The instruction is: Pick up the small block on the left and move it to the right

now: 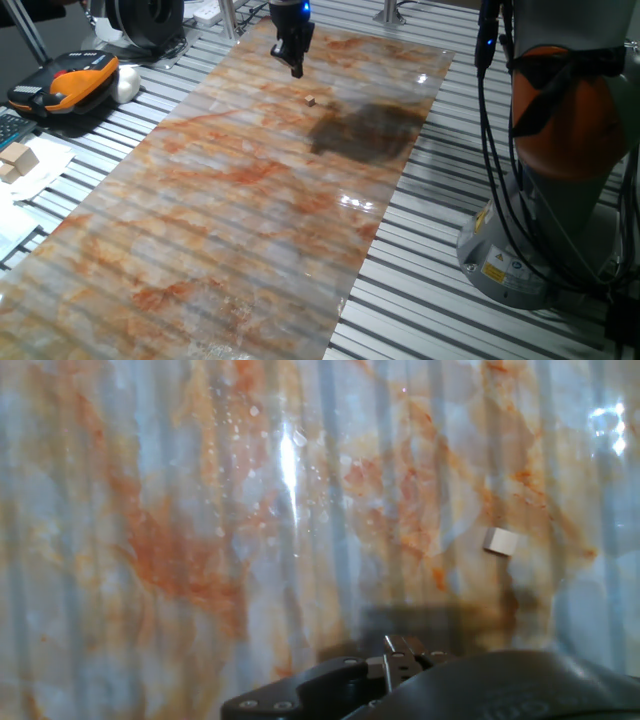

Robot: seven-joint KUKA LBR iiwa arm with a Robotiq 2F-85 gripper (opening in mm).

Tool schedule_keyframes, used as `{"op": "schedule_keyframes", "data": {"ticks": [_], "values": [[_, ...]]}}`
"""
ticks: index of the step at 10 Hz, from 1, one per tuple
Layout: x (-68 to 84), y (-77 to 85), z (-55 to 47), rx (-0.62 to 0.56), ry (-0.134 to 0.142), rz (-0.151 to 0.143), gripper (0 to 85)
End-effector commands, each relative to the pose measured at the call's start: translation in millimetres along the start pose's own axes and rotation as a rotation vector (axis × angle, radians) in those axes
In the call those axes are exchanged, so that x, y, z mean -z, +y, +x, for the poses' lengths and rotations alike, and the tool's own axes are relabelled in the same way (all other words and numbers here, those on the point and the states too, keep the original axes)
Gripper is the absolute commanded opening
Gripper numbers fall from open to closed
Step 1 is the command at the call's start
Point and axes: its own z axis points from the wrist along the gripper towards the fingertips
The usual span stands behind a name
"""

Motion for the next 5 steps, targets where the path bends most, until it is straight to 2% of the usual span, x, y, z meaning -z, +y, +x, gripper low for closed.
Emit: {"op": "schedule_keyframes", "data": {"ticks": [1,2,5], "values": [[-2.3,-2.2,2.1,-0.008,0.005,0.000,0.0],[-3.5,-4.3,4.1,-0.009,-0.001,0.003,0.0],[-2.4,-6.5,5.0,-0.034,0.007,-0.020,0.0]]}}
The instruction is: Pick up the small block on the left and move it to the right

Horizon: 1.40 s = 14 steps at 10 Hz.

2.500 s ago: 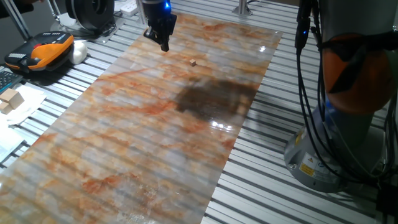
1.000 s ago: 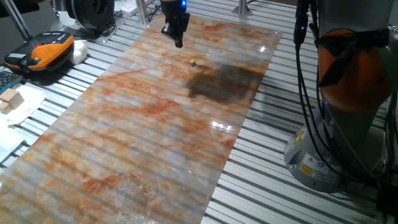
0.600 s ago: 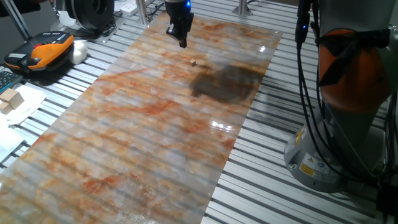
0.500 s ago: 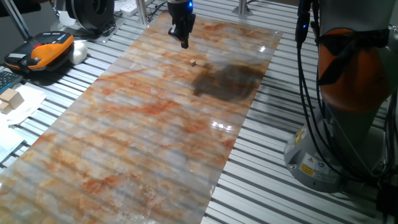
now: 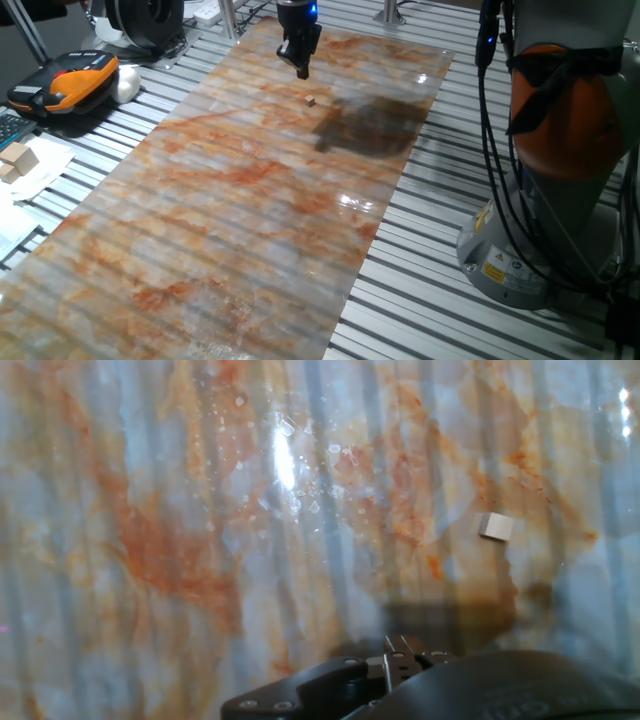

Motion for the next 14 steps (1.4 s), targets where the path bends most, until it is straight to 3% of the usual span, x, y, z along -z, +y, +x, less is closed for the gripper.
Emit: {"op": "schedule_keyframes", "data": {"ticks": [1,4,11,14], "values": [[-0.4,-0.2,0.3,-0.003,0.004,-0.009,0.0],[-1.9,-1.4,1.5,0.005,-0.008,0.020,0.0],[-6.7,-4.2,4.5,0.022,-0.009,0.031,0.0],[-6.7,-4.2,4.5,0.011,0.019,0.012,0.0]]}}
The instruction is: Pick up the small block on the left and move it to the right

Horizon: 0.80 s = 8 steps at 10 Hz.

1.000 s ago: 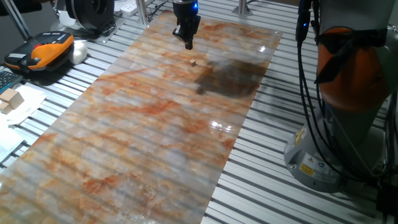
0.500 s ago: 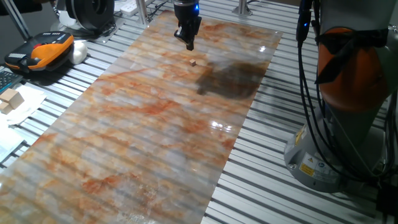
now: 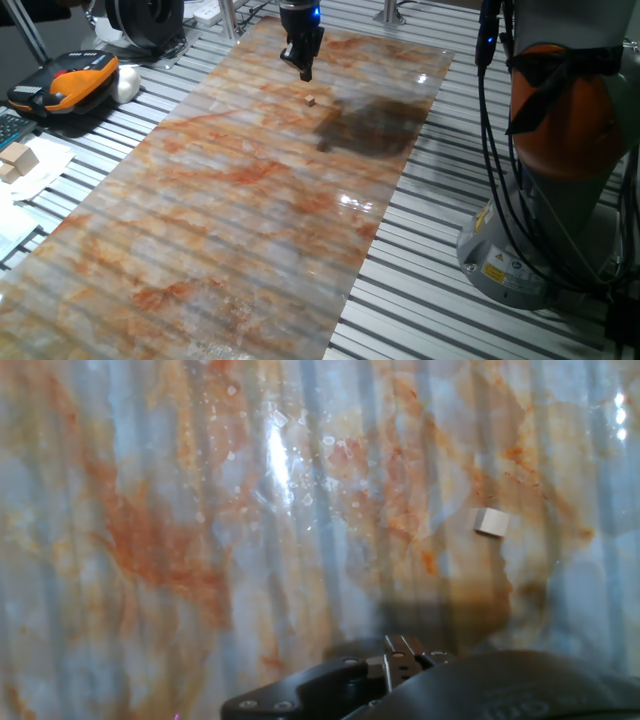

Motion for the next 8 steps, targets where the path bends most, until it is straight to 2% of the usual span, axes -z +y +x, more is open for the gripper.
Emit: {"op": "schedule_keyframes", "data": {"ticks": [1,2,3,5,7,8], "values": [[0.1,0.0,0.0,-0.025,0.005,-0.004,0.0],[0.1,0.0,0.0,-0.055,0.004,0.006,0.0],[0.1,0.0,0.0,-0.089,0.014,0.032,0.0],[0.1,0.0,0.0,-0.168,0.037,0.060,0.0],[0.1,0.0,0.0,-0.223,0.019,0.067,0.0],[0.1,0.0,0.0,-0.240,0.012,0.058,0.0]]}}
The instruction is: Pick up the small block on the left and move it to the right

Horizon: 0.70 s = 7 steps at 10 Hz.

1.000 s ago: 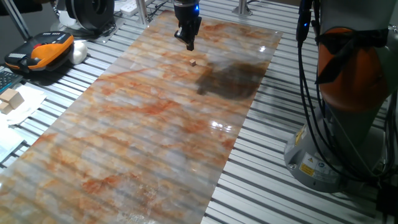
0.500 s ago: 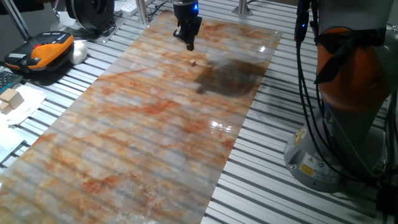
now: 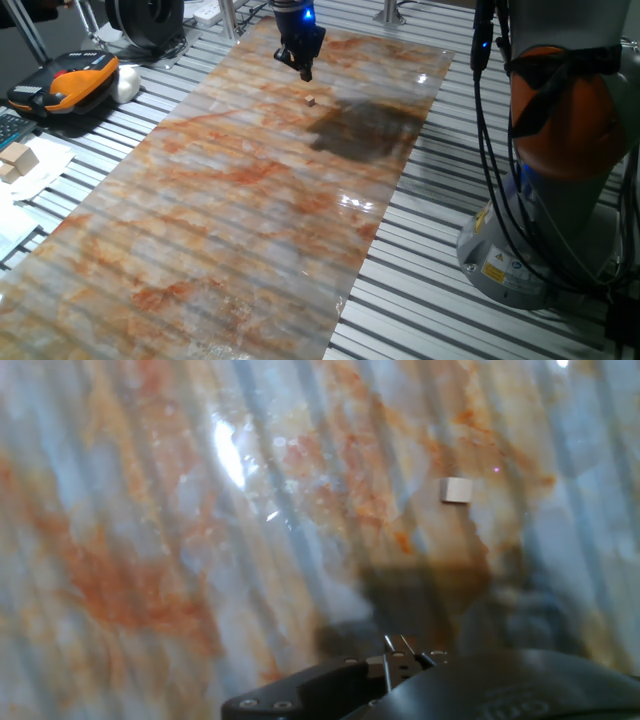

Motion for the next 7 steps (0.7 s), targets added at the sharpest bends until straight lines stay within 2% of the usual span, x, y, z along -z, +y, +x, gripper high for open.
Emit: {"op": "schedule_keyframes", "data": {"ticks": [1,2,3,7], "values": [[-0.1,0.1,0.0,0.002,-0.004,-0.002,0.0],[-0.1,0.1,0.0,-0.001,-0.006,-0.018,0.0],[-0.1,0.1,0.0,-0.005,-0.014,-0.006,0.0],[-0.1,0.1,0.0,0.005,-0.009,-0.008,0.0]]}}
